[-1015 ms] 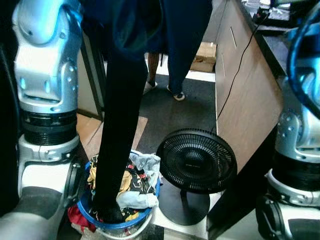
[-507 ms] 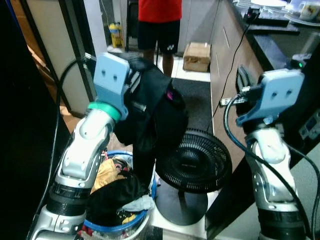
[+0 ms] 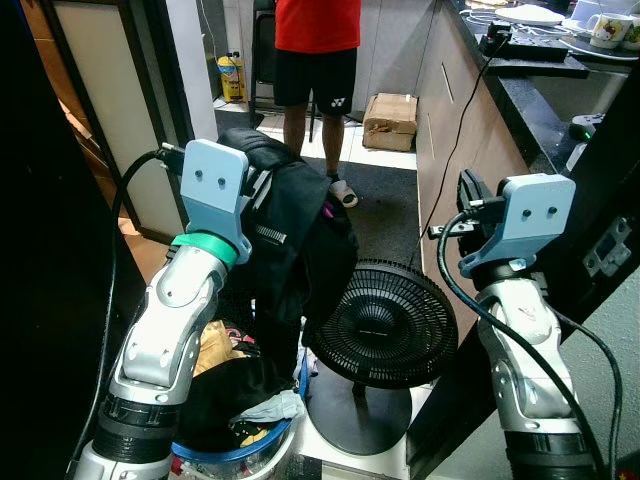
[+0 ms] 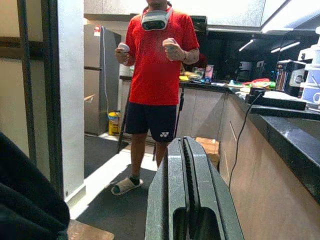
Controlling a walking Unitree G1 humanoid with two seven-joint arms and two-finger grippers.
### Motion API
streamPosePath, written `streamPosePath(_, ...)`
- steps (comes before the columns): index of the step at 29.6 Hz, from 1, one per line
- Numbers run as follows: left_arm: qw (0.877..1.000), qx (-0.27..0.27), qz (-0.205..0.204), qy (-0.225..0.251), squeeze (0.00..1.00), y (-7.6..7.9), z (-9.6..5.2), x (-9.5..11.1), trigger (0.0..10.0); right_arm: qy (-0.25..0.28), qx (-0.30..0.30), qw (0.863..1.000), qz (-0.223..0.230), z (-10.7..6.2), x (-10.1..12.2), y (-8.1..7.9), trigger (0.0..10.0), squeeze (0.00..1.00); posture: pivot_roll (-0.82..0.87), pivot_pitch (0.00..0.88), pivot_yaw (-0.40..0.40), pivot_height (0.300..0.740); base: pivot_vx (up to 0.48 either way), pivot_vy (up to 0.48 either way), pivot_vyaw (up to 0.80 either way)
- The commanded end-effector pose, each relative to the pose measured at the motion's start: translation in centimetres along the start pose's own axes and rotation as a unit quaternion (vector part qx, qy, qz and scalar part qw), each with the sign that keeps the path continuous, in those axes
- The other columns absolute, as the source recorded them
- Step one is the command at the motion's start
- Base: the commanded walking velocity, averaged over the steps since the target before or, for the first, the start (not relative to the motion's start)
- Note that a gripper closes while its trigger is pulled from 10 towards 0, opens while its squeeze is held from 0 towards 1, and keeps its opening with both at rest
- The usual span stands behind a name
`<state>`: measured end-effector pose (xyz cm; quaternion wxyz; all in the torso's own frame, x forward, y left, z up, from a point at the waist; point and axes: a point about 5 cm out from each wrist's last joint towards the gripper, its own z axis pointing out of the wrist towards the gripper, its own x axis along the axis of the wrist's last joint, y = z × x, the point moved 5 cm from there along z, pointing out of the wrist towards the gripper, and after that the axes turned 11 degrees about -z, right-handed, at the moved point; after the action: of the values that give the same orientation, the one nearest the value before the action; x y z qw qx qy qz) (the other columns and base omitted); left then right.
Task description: Clothes washing
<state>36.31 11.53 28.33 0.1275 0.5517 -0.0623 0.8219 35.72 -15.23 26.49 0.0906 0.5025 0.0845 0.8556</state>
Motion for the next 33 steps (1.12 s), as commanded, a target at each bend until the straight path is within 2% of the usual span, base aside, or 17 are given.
streamPosePath(1,1.000,-0.010,-0.001,0.028,0.00,0.67,0.32,1.51,10.0,-0.005,-0.012,1.000,0.005,-0.15,-0.28,0.64,10.0,0.00,0.09,0.000,0.036,0.740,0.000,0.000,-0.80)
streamPosePath(8,1.000,-0.010,0.000,0.025,0.00,0.62,0.31,1.46,10.0,-0.005,-0.018,1.000,0.017,-0.16,-0.52,0.70,10.0,0.00,0.09,0.000,0.042,0.740,0.000,0.000,-0.80)
streamPosePath(33,1.000,-0.016,0.003,0.020,0.00,0.74,0.60,1.36,10.0,0.001,-0.015,1.000,0.016,-0.17,-0.61,0.69,10.0,0.00,0.09,0.000,0.060,0.740,0.000,0.000,-0.80)
